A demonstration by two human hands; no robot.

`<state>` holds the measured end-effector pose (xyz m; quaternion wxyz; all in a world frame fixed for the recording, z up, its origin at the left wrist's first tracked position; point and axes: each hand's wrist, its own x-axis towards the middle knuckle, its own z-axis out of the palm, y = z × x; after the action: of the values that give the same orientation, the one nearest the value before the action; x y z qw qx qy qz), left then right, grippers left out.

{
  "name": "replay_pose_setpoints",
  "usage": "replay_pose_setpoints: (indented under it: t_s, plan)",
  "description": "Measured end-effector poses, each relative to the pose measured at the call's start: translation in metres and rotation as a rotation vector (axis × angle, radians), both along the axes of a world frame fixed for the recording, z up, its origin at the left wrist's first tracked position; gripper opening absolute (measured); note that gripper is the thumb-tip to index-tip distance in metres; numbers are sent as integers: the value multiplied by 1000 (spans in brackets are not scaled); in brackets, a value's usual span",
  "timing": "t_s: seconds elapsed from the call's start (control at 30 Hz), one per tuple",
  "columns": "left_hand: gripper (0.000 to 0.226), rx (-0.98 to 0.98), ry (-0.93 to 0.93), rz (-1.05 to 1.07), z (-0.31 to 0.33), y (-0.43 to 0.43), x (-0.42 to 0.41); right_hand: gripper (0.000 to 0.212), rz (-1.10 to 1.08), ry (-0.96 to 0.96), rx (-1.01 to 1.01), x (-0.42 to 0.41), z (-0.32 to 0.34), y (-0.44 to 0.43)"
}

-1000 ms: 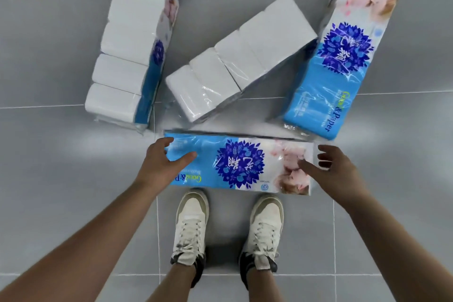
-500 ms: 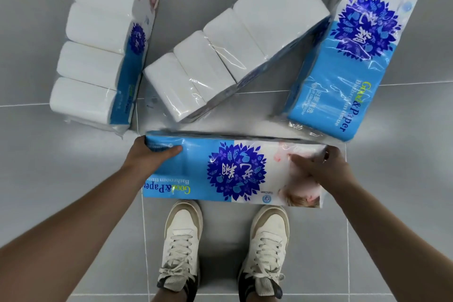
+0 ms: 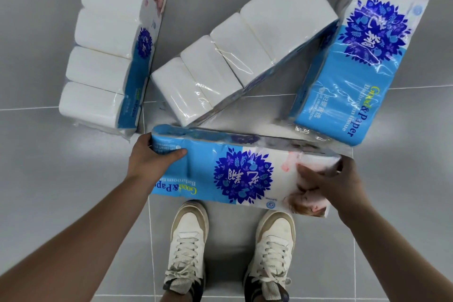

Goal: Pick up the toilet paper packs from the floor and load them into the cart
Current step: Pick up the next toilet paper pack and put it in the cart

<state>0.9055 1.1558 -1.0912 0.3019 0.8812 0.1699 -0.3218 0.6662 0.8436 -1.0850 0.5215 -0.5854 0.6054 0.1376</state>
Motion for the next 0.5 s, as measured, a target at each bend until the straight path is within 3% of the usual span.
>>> replay_pose_setpoints:
  t_s: [0.23,0.37,0.5]
  plan:
    - [70,-40,-72,19,19,10,-9,91,16,-66,-91,-1,11,13]
    - [68,-85,-108,39,30,21,-23,75,-41,-142,-91,-4,28,21]
    - [76,-126,-134,92,38,35,-40,82,50,-147,-218,-18,27,32]
